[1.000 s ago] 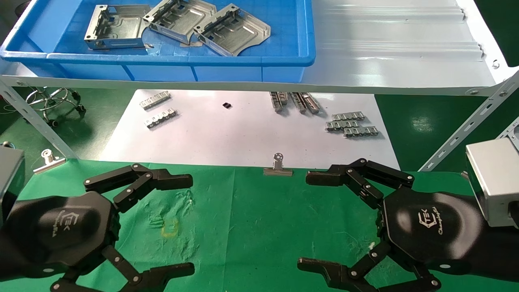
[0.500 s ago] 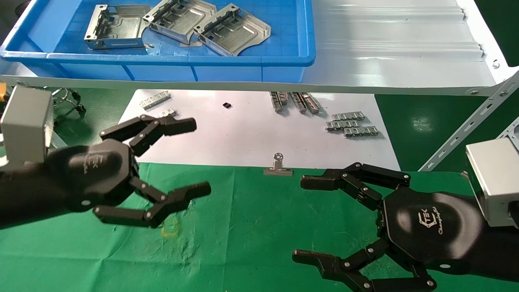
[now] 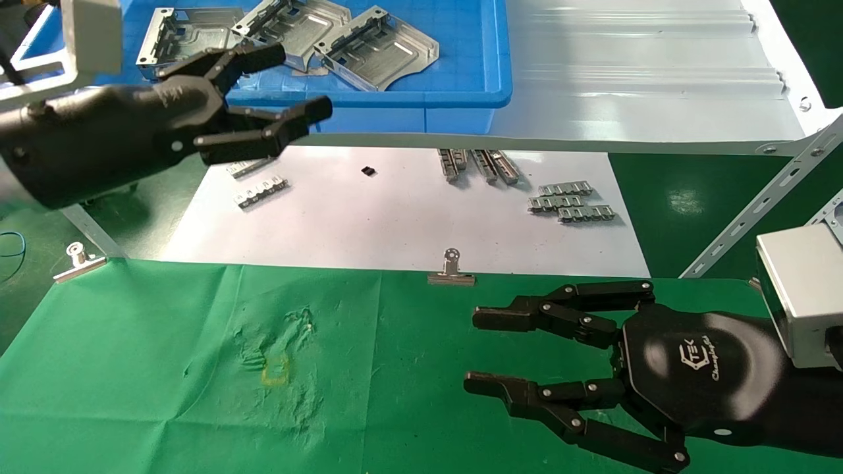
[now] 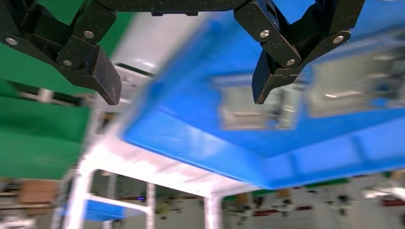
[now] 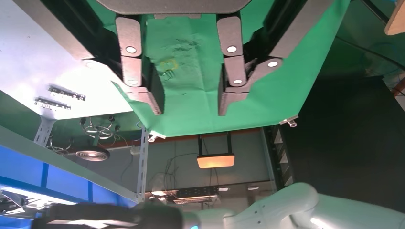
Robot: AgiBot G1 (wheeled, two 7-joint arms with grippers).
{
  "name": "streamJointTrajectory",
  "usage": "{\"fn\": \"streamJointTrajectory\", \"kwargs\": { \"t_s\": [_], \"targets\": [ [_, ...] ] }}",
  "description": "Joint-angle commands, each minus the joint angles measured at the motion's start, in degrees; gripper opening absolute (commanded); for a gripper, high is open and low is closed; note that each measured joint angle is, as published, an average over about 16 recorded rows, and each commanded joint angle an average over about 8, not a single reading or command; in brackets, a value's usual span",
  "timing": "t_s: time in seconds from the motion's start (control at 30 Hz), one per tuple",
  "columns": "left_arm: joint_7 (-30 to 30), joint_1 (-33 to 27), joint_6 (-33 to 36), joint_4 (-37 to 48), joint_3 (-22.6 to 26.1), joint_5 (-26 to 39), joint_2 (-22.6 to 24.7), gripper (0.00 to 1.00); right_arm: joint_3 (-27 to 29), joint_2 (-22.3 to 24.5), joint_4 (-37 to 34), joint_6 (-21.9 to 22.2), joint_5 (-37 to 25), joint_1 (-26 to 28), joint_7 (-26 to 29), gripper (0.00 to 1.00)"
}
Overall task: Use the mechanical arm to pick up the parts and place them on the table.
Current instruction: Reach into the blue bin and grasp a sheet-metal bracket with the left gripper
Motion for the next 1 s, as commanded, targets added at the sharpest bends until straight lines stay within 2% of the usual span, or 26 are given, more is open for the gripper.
{"fn": "streamJointTrajectory", "kwargs": {
  "t_s": [0.03,0.27,0.43,0.6,0.7,0.73,0.8,0.97,1.0],
  "targets": [
    [0.38,-2.89,-1.78,3.14,0.52,1.66,1.51,1.0,0.0,0.0,0.0,0.0,0.0,0.0,0.0,0.0],
    [4.44,-14.27,-5.25,18.24,3.64,8.27,7.07,1.0,0.0,0.0,0.0,0.0,0.0,0.0,0.0,0.0],
    [6.8,-21.47,-11.87,29.58,5.29,12.2,11.12,1.0,-0.01,0.0,0.0,0.0,0.0,0.0,0.0,0.0],
    [8.45,-26.37,-19.71,37.54,6.82,15.57,14.41,1.0,-0.01,0.0,0.0,0.0,0.01,0.0,0.0,0.0],
    [8.84,-28.12,-21.94,40.7,7.56,16.84,15.66,1.0,-0.01,0.0,0.0,0.0,0.01,0.0,0.0,0.0],
    [8.85,-28.55,-22.35,41.59,7.73,17.13,15.98,0.97,-0.01,0.0,0.0,0.0,0.01,0.0,0.0,0.0],
    [8.75,-29.2,-22.82,43.11,7.99,17.51,16.48,0.81,-0.01,0.0,0.0,0.0,0.01,0.0,-0.01,0.0],
    [8.58,-30.15,-23.1,45.54,8.39,18.1,17.19,0.18,-0.01,0.0,0.0,0.0,0.01,0.0,-0.01,0.0],
    [8.6,-30.26,-23.08,45.84,8.45,18.18,17.28,0.09,-0.01,0.0,0.0,0.0,0.01,0.0,-0.01,0.0]
  ]
}}
